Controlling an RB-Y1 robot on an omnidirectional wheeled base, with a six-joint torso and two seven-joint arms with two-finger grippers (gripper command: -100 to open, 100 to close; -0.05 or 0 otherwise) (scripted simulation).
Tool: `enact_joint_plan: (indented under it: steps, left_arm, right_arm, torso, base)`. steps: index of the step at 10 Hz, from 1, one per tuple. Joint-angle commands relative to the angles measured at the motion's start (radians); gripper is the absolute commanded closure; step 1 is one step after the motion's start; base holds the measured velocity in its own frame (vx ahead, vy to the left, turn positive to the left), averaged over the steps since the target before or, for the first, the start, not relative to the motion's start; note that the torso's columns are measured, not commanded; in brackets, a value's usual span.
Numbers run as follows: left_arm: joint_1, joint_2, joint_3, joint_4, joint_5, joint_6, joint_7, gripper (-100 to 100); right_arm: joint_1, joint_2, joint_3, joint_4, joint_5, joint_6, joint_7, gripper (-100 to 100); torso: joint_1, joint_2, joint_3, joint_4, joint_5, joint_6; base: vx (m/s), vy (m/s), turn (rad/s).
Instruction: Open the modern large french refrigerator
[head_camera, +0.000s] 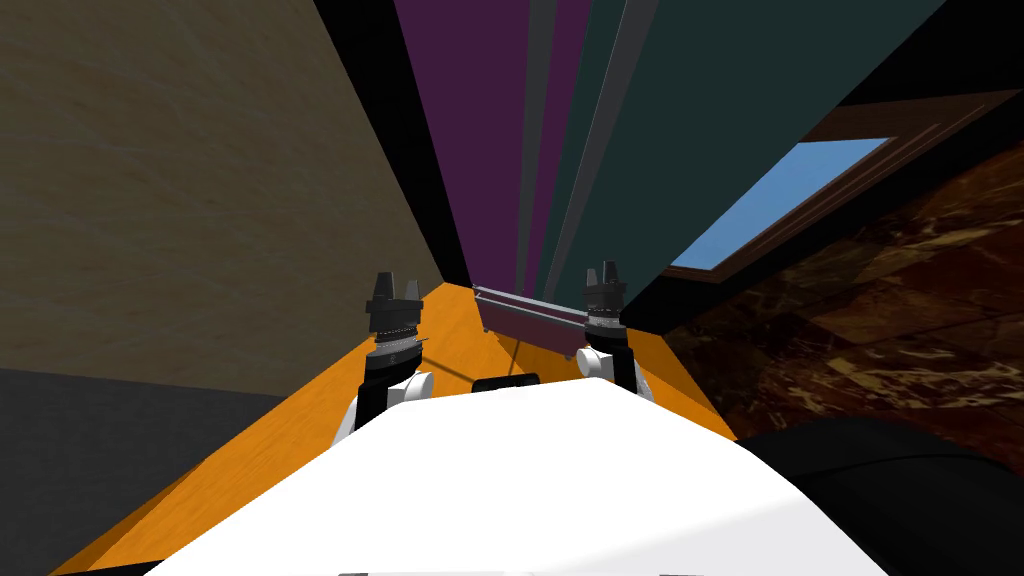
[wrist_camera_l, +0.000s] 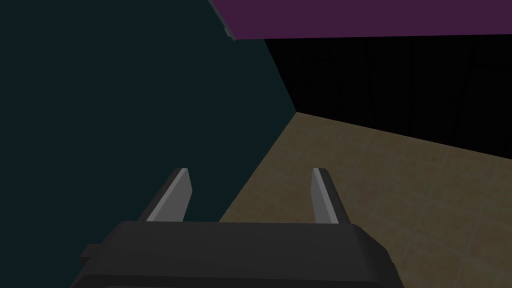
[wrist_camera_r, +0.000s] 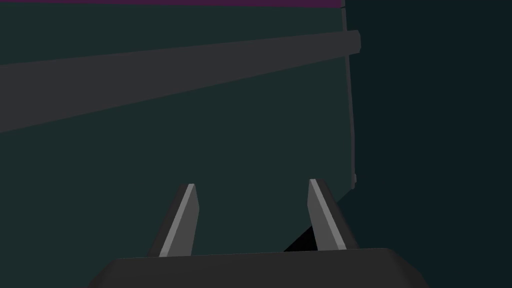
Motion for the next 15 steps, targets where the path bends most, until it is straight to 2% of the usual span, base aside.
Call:
enact_joint_plan:
  steps: [1, 3, 4, 6, 10, 15]
  left_arm:
    - [0.000, 0.000, 0.000, 0.000, 0.000, 0.000, 0.000, 0]
    - [0.000, 0.000, 0.000, 0.000, 0.000, 0.000, 0.000, 0]
    - [0.000, 0.000, 0.000, 0.000, 0.000, 0.000, 0.000, 0]
    - [0.000, 0.000, 0.000, 0.000, 0.000, 0.000, 0.000, 0]
    - [0.000, 0.000, 0.000, 0.000, 0.000, 0.000, 0.000, 0]
    - [0.000, 0.000, 0.000, 0.000, 0.000, 0.000, 0.000, 0]
  right_arm:
    - [0.000, 0.000, 0.000, 0.000, 0.000, 0.000, 0.000, 0]
    - [0.000, 0.000, 0.000, 0.000, 0.000, 0.000, 0.000, 0]
    - [-0.009, -0.036, 0.003, 0.013, 0.020, 0.012, 0.020, -100]
    - [-0.022, -0.062, 0.008, 0.031, 0.049, 0.029, 0.050, -100]
    - [-0.062, -0.090, 0.021, 0.084, 0.138, 0.081, 0.140, -100]
    - [-0.127, -0.096, 0.044, 0.161, 0.288, 0.167, 0.286, -100]
  torso:
    - [0.000, 0.074, -0.147, 0.074, 0.000, 0.000]
    - [0.000, 0.222, -0.443, 0.221, 0.000, 0.000]
    - [0.000, 0.295, -0.590, 0.295, 0.000, 0.000]
    - [0.001, 0.337, -0.679, 0.338, 0.000, 0.000]
    - [0.000, 0.341, -0.685, 0.342, 0.000, 0.000]
    - [0.001, 0.341, -0.685, 0.342, 0.000, 0.000]
  base:
    - [0.000, 0.000, 0.000]
    - [0.000, 0.000, 0.000]
    - [0.018, 0.014, -0.036]
    - [0.023, 0.032, -0.039]
    - [0.030, 0.049, -0.054]
    - [0.040, 0.071, -0.070]
